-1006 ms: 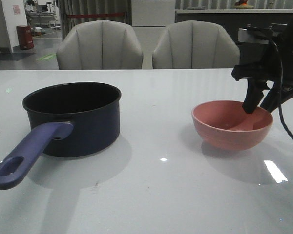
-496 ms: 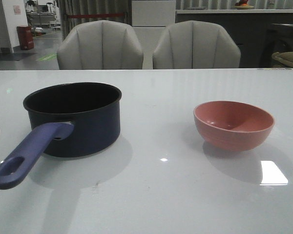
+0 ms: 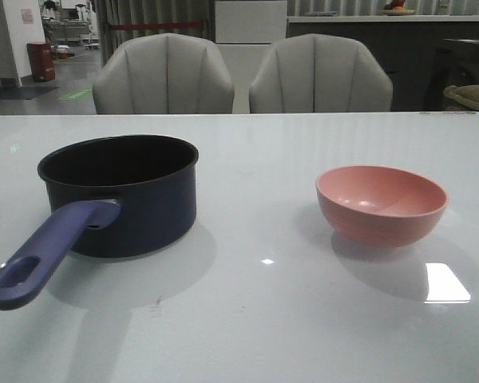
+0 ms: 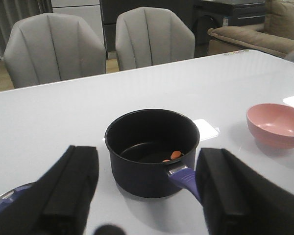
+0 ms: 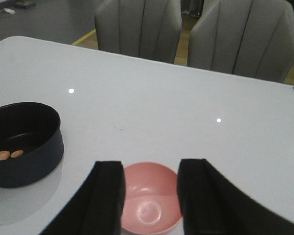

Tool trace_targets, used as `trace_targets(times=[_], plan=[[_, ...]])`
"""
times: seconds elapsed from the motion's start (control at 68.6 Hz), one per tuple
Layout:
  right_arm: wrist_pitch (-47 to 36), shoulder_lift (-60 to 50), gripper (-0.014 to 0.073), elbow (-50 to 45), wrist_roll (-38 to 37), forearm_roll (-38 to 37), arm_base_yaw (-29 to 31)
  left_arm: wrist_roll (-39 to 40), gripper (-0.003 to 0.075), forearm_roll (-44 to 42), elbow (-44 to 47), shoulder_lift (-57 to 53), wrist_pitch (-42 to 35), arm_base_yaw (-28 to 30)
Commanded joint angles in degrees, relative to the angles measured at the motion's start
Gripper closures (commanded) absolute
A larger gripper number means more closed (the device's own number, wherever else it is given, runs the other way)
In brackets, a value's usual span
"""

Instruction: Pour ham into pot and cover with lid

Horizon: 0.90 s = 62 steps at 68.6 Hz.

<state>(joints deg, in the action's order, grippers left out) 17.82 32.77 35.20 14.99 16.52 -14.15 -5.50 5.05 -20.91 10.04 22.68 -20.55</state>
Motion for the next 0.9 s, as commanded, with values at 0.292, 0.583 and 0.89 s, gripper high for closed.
trace_targets(times=[0.292, 0.583, 0.89], plan=[[-9.0, -27.5, 0.0203, -20.3, 0.8, 0.3, -0.1, 0.3, 0.0264, 0.7, -1.6, 0.7, -4.7, -0.5], [-10.2, -28.8, 0.0468, -24.3, 0.8, 0.3, -0.1, 0.3, 0.0264, 0.7, -1.6, 0.7, -4.7, -0.5], [-10.4, -28.8, 0.0439, -25.7, 0.8, 0.3, -0.1, 0.3, 0.0213, 0.9, -2.5, 1.9, -4.1, -0.5]])
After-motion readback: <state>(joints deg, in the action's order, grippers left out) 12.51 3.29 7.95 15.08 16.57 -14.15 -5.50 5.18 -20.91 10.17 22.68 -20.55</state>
